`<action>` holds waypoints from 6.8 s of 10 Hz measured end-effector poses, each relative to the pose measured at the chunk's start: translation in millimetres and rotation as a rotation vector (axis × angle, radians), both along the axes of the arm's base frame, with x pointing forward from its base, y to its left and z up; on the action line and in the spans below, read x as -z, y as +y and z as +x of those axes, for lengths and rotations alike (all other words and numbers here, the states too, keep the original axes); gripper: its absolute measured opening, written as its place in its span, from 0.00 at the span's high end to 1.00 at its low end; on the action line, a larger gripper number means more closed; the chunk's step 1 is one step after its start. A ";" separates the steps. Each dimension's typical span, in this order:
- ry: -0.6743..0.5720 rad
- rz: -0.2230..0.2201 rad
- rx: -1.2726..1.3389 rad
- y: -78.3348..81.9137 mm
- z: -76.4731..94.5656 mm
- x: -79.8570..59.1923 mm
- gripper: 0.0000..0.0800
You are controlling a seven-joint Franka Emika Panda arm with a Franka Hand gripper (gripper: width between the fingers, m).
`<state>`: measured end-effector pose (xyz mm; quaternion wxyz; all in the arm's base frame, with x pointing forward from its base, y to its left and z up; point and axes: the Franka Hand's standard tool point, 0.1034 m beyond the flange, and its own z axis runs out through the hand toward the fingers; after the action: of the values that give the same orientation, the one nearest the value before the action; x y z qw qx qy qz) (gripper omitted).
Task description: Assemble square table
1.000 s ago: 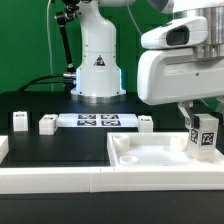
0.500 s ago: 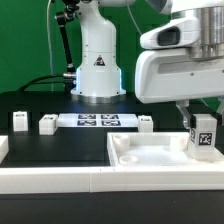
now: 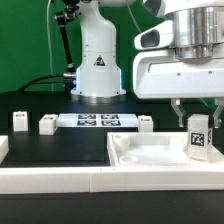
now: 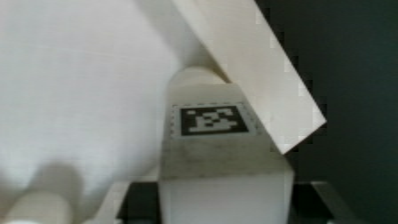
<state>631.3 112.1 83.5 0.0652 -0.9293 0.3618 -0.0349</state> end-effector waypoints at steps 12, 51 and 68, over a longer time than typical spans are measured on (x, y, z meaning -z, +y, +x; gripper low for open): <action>0.058 0.046 0.274 2.3 -4.6 1.3 0.22; 0.095 0.087 0.633 7.7 -6.0 4.2 0.57; 0.005 -0.053 -0.549 12.0 -6.2 2.0 0.19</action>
Offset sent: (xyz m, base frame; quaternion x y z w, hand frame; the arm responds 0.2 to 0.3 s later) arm -0.0061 0.0051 0.0010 -0.0352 -0.0234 0.3129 0.9489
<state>625.0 124.1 81.5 0.0468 -0.9941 0.0953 -0.0230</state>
